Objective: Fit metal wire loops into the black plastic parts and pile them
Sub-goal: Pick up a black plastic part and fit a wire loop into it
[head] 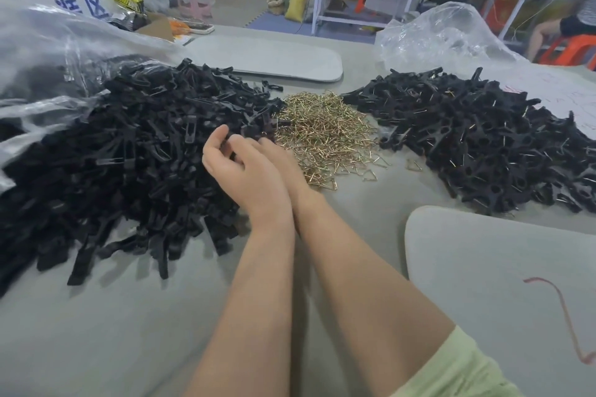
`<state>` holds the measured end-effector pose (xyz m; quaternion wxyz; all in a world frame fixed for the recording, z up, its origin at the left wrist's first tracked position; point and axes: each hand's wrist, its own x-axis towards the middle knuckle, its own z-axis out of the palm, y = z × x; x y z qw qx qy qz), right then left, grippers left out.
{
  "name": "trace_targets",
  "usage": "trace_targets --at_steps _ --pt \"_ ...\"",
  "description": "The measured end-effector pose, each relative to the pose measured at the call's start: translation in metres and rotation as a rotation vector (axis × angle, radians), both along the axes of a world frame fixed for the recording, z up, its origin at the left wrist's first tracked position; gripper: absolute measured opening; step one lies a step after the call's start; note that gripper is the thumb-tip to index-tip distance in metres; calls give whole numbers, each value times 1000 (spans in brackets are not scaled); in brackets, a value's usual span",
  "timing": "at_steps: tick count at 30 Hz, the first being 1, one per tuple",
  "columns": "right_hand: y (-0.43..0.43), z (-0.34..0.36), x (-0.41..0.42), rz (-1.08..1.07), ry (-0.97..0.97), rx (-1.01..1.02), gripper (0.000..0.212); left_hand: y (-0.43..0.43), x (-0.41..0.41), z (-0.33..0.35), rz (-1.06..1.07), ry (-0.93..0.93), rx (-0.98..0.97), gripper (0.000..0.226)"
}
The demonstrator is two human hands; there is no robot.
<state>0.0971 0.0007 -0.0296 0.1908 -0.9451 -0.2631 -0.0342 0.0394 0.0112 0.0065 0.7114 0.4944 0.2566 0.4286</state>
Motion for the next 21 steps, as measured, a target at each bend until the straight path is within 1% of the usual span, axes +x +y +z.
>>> trace_targets --at_steps 2,4,5,8,11,12,14,15,17,19,21 --pt "-14 9 -6 89 54 20 22 -2 -2 1 -13 -5 41 17" --pt "-34 19 -12 84 107 62 17 -5 -3 1 -51 10 73 18" --pt "-46 24 -15 54 133 117 17 -6 -3 1 -80 29 88 18" --pt "-78 34 -23 -75 263 442 19 -11 -2 -2 -180 95 163 17" --pt "-106 36 -28 -199 335 802 19 -17 -2 -5 -330 201 312 17" --pt "-114 34 -30 -243 346 881 17 -18 -3 -6 -358 233 343 19" --pt "-125 27 -38 -334 351 936 11 -17 -6 -5 -345 281 400 21" --pt "-129 23 -42 -364 353 964 10 -14 -7 -4 -318 320 470 22" --pt "-135 15 -47 -412 367 1050 20 -7 -9 -6 -307 474 728 26" --pt "-138 12 -48 -456 361 1093 14 -3 -9 -10 -372 699 973 28" --pt "-141 13 -46 -505 316 1106 6 -3 -12 -9 -436 915 1112 29"
